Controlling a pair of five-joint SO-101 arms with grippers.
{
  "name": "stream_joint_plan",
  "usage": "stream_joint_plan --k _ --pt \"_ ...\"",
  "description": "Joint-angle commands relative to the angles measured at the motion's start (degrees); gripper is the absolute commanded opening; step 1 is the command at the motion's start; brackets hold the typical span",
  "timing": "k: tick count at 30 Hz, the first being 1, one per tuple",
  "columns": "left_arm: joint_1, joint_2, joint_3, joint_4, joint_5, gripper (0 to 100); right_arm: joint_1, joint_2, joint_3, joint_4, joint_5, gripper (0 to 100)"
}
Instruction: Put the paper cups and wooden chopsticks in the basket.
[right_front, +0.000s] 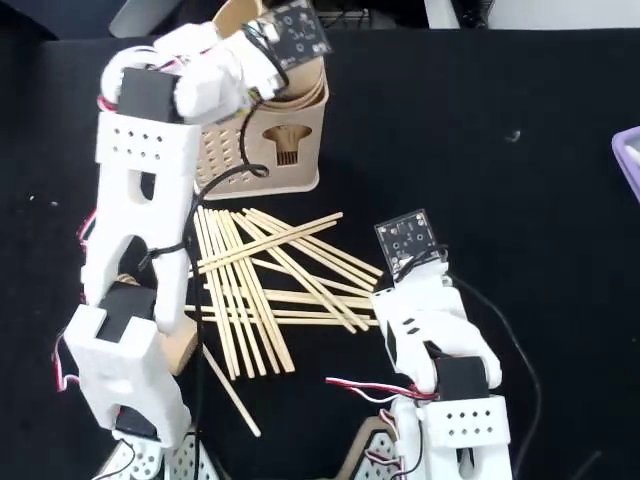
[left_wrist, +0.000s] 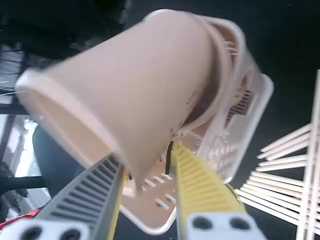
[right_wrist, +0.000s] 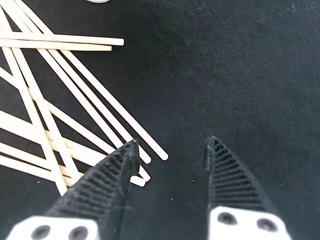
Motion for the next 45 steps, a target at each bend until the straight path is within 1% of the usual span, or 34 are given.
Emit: stream_joint_plan --k 1,7,10,12,23,31,33,35,37,39,41,43,45 --pt "-0.31 -0.62 -6.64 -1.05 4.13 14 0.79 -1.19 -0.31 -1.14 -0.18 21.8" --pt "3.82 0.0 -10.33 -1.32 10.99 14 0.79 -1.19 -0.31 -1.14 -0.18 21.8" --pt "5.67 0.0 -10.15 -3.43 14.42 14 0.79 -1.19 -0.31 -1.14 -0.18 21.8" --pt "6.02 0.0 -10.15 -4.31 15.47 14 0.79 -1.19 -0.31 -1.14 -0.18 21.8" --pt "4.88 0.09 -10.15 -4.4 15.38 14 0.79 -1.19 -0.31 -1.05 -0.26 21.8" --pt "7.16 0.0 -10.77 -4.92 16.09 15 0.79 -1.19 -0.31 -1.14 -0.18 21.8" --pt "7.08 -0.18 -10.77 -7.65 18.73 15 0.79 -1.19 -0.31 -1.14 -0.26 21.8" --pt "6.81 -0.09 -10.77 -10.46 23.03 15 0.79 -1.19 -0.31 -1.14 -0.26 21.8" --pt "6.73 0.18 -9.71 -11.34 28.92 15 0.79 -1.19 -0.31 -1.14 -0.26 21.8" --pt "7.08 1.49 -5.85 -11.34 35.69 14 0.79 -1.19 -0.31 -1.14 -0.26 21.8" --pt "7.25 2.46 -1.98 -11.43 40.97 14 0.79 -1.19 -0.31 -1.05 -0.26 21.8" --pt "7.25 3.08 0.92 -11.6 44.13 14 0.79 -1.19 -0.31 -1.05 -0.26 21.8" --pt "7.34 3.16 2.59 -11.87 44.92 14 0.79 -1.19 -0.31 -1.05 -0.26 21.8"
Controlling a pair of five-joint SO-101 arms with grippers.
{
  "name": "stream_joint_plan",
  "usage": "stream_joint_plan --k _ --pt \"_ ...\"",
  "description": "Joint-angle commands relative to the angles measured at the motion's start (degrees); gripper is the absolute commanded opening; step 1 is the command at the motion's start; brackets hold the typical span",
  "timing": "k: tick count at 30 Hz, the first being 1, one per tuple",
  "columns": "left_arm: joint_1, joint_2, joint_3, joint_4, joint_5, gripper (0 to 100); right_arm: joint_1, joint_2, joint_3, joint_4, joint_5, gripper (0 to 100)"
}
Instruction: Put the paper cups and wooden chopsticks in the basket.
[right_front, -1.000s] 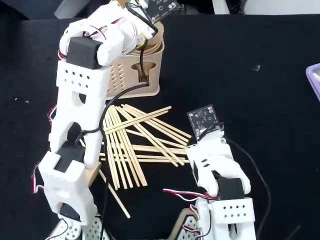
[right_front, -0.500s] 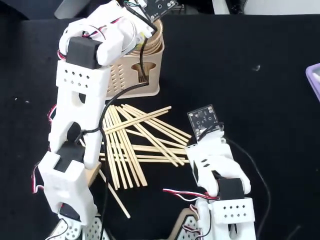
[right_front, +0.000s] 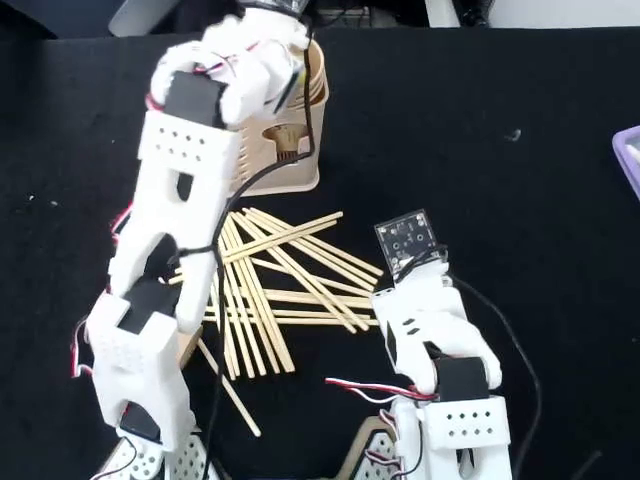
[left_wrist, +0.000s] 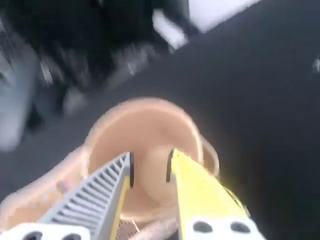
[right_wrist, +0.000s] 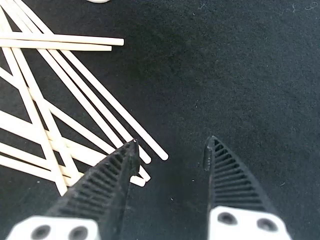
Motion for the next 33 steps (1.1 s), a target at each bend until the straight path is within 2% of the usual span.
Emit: stream_joint_plan --k 1,10,18,28,33 --pt "0.92 -0.79 2.95 -1.32 4.13 14 0.79 -1.19 -0.31 -1.05 -0.18 21.8" --pt "2.77 -0.18 3.91 -0.97 4.13 14 0.79 -1.19 -0.31 -1.23 0.0 21.8" --pt "3.12 -0.88 5.85 -4.84 4.13 14 0.79 -1.19 -0.31 -1.05 0.0 21.8" --pt "1.27 -4.84 -2.68 -4.48 4.13 14 0.79 -1.19 -0.31 -1.05 0.0 21.8" --pt "-3.03 -8.62 -3.74 -3.87 4.57 14 0.79 -1.19 -0.31 -1.05 -0.09 21.8"
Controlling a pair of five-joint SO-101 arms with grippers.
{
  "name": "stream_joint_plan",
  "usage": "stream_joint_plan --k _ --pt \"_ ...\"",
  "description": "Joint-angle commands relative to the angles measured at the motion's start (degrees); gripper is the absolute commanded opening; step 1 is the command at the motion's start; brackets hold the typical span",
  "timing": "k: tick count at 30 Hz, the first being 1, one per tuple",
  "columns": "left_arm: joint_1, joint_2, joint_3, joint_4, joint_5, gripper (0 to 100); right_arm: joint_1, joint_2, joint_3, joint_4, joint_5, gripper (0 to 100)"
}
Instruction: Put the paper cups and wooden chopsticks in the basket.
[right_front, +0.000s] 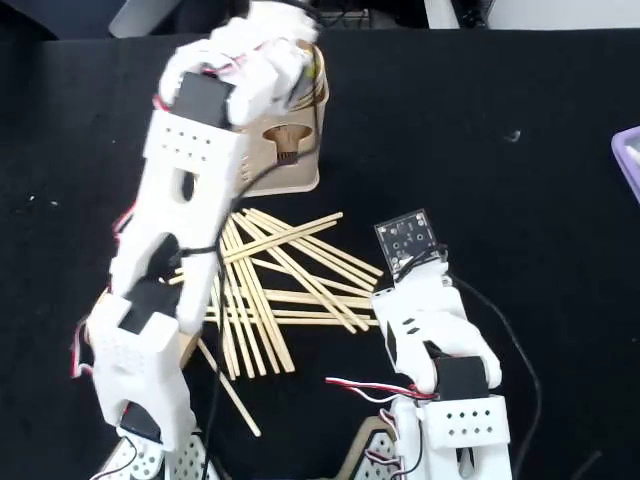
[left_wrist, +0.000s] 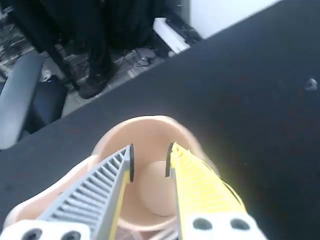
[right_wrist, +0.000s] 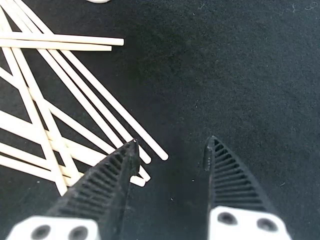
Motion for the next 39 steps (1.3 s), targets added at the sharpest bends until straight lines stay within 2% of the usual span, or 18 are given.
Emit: stream_joint_plan --k 1,5,10,15,18,22,27,29,39 --pt "-4.53 -9.76 -3.82 2.02 0.79 14 0.79 -1.19 -0.31 -1.05 -0.09 21.8" --pt "-8.31 -17.32 -3.3 12.84 0.35 14 0.79 -1.19 -0.31 -1.05 -0.26 21.8" --pt "-15.69 -22.15 -3.03 31.47 0.44 15 0.79 -1.19 -0.31 -1.14 -0.35 21.8" --pt "-32.22 -25.67 11.3 31.12 -1.58 16 0.79 -1.19 -0.31 -1.05 -0.35 21.8" --pt "-39.52 -27.78 25.45 31.12 -11.34 22 0.79 -1.19 -0.31 -1.05 -0.35 21.8" --pt "-46.37 -33.76 44.35 31.12 -22.24 21 0.79 -1.19 -0.31 -1.23 -0.18 21.8" --pt "-48.4 -43.34 65.98 30.59 -35.52 21 0.79 -1.19 -0.31 -1.23 0.0 21.8" --pt "-48.4 -46.33 71.43 27.6 -39.03 21 0.79 -1.19 -0.31 -1.23 0.0 21.8" --pt "-48.31 -51.34 87.69 10.81 -47.21 22 0.79 -1.19 0.4 -1.23 0.0 21.9"
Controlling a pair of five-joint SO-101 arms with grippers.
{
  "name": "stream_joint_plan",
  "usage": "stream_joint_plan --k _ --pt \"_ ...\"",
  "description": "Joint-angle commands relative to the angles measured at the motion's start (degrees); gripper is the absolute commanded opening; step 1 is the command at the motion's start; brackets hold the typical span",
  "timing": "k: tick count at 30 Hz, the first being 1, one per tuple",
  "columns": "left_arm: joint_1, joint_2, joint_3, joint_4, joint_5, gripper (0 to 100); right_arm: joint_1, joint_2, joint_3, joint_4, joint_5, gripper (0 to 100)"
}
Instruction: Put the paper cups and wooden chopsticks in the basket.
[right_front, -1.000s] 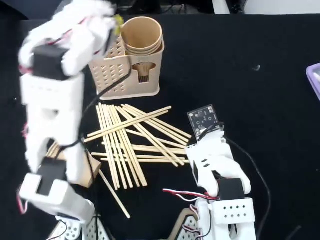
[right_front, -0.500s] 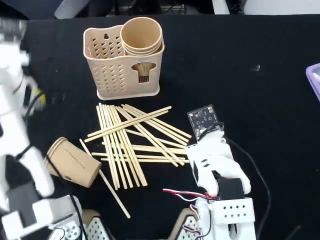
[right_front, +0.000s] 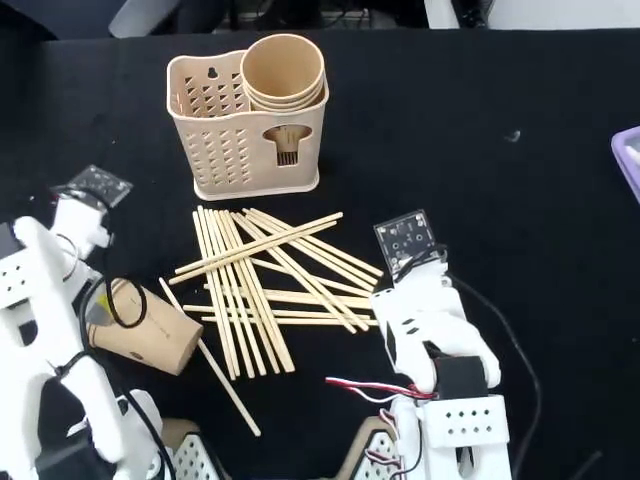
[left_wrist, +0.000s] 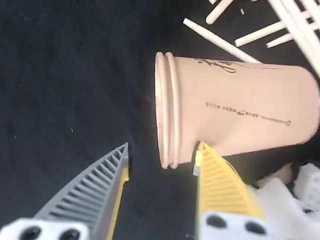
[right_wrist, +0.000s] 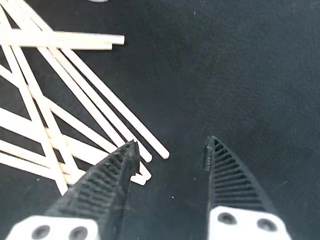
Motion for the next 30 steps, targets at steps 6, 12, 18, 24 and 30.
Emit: stream_joint_plan --k 6,12,18,24,30 --pt "1.01 -1.76 8.75 -6.33 -2.73 21 -0.88 -1.19 -0.04 -1.05 -0.09 21.9" --pt "1.36 -2.2 10.86 -5.89 -2.9 21 -0.88 -1.19 0.57 -1.41 0.0 21.9" --pt "1.36 -1.85 10.95 -0.7 -6.77 20 -0.97 -1.19 0.75 -1.85 0.09 21.9" --pt "1.36 -1.93 12.79 3.69 -8.0 5 -0.7 -1.19 0.92 -2.73 0.09 21.9" --pt "0.84 -2.37 15.25 3.96 -7.74 3 -0.7 -1.19 0.92 -2.64 0.09 21.9"
